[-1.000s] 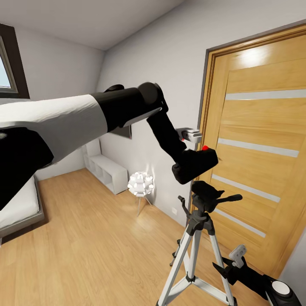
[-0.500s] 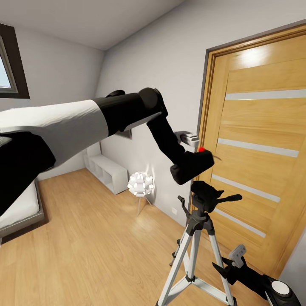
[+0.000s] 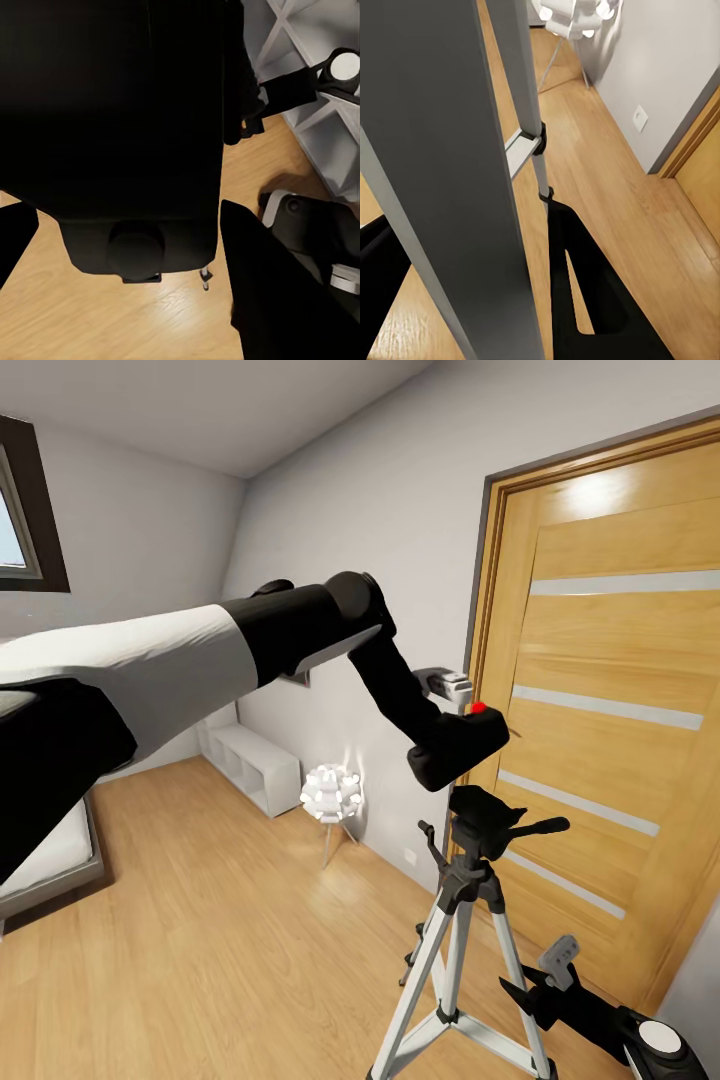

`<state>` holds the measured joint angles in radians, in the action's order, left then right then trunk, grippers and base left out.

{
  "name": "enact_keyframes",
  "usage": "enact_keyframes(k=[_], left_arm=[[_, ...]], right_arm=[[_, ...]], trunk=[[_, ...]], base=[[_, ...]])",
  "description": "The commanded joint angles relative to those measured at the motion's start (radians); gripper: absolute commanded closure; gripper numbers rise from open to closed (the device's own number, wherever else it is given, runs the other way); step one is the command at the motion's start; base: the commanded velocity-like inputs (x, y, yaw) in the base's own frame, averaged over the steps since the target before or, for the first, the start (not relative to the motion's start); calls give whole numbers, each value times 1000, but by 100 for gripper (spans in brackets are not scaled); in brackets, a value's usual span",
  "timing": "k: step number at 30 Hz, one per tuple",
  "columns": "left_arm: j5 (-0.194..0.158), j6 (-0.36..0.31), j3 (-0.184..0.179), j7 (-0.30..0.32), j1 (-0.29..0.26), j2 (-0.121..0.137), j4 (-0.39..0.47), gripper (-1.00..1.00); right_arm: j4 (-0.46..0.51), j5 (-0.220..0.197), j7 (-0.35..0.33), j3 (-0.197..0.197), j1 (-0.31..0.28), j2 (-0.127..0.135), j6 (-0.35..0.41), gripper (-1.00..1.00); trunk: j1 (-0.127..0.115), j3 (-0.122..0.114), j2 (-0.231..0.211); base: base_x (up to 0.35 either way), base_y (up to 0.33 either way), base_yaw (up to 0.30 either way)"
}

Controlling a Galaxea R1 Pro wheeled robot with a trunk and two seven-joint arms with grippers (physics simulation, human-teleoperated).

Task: Attach the digital camera to the camera tripod in the bedroom.

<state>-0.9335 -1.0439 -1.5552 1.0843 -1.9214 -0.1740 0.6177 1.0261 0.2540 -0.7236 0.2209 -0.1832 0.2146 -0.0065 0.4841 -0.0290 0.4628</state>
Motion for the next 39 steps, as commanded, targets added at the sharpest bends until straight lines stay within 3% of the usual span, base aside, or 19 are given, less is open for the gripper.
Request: enact_keyframes(k=[1, 12, 18, 22, 33, 39], left_arm=[[-1, -3, -1, 3, 0, -1, 0, 100], [-34, -3, 53, -9, 14, -1, 6, 100], [-101, -3, 61, -10, 16, -1, 13, 100], [-122, -3, 61, -10, 15, -1, 23, 100], [-125, -3, 61, -30, 12, -1, 56, 100], [-109, -3, 62, -132, 16, -1, 89, 100]], right_arm=[[-6, -2, -7, 1, 1, -1, -1, 100], [-6, -3, -5, 1, 1, -1, 0, 100], [-6, -4, -4, 0, 1, -1, 0, 100], [-6, -4, -4, 0, 1, -1, 0, 100], [-6, -4, -4, 0, 1, -1, 0, 100], [-6, -4, -4, 0, 1, -1, 0, 100]], trunk=[[1, 1, 0], [1, 1, 0], [1, 1, 0], [1, 1, 0], [1, 1, 0], [1, 1, 0]], base=[[0, 0, 0], [0, 0, 0], [0, 0, 0], [0, 0, 0], [0, 0, 0], [0, 0, 0]])
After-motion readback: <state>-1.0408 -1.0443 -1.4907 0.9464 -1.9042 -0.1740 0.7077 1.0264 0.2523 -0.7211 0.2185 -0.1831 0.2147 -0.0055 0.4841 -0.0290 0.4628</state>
